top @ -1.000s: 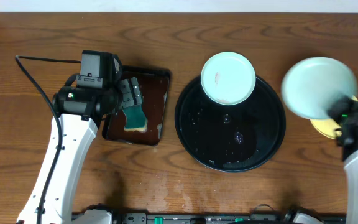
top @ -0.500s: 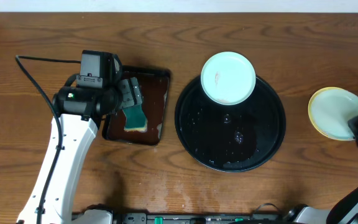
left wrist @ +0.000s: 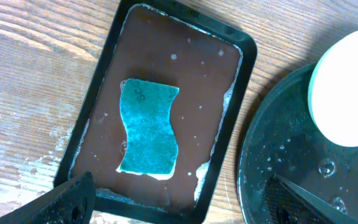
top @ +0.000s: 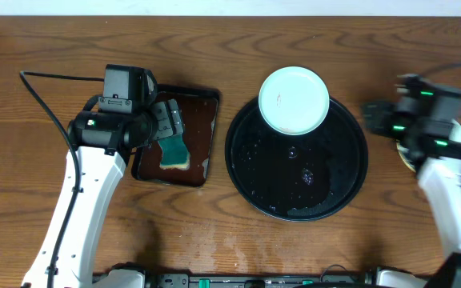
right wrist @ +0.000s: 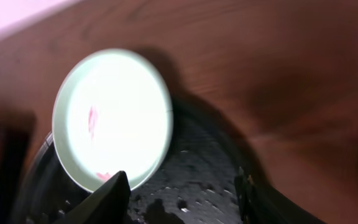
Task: Clean dirty plates on tray and stack at the side
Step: 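Grip the far pale green plate rim with right gripper, drag it toward tray center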
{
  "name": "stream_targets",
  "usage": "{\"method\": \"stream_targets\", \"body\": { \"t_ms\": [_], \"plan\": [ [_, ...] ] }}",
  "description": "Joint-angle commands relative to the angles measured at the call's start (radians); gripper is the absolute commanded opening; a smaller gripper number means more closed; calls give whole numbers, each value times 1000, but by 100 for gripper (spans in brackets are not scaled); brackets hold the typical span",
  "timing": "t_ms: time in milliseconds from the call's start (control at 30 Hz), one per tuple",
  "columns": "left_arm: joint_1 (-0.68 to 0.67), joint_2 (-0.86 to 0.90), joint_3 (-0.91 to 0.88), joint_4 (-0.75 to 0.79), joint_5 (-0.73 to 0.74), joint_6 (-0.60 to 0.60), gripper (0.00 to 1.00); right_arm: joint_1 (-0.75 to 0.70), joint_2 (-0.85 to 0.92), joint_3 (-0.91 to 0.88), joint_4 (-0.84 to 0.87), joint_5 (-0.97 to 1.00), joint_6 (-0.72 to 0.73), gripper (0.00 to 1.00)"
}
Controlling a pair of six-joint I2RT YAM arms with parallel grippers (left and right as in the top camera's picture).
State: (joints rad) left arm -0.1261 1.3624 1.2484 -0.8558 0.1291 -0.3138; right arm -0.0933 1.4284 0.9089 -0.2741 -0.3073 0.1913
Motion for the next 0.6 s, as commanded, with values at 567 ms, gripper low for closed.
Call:
{"method": "stream_targets", "body": {
  "t_ms": [567],
  "plan": [
    [2, 1, 26, 0, 2, 3, 88, 223, 575, 6, 570, 332, 116, 24]
  ]
}}
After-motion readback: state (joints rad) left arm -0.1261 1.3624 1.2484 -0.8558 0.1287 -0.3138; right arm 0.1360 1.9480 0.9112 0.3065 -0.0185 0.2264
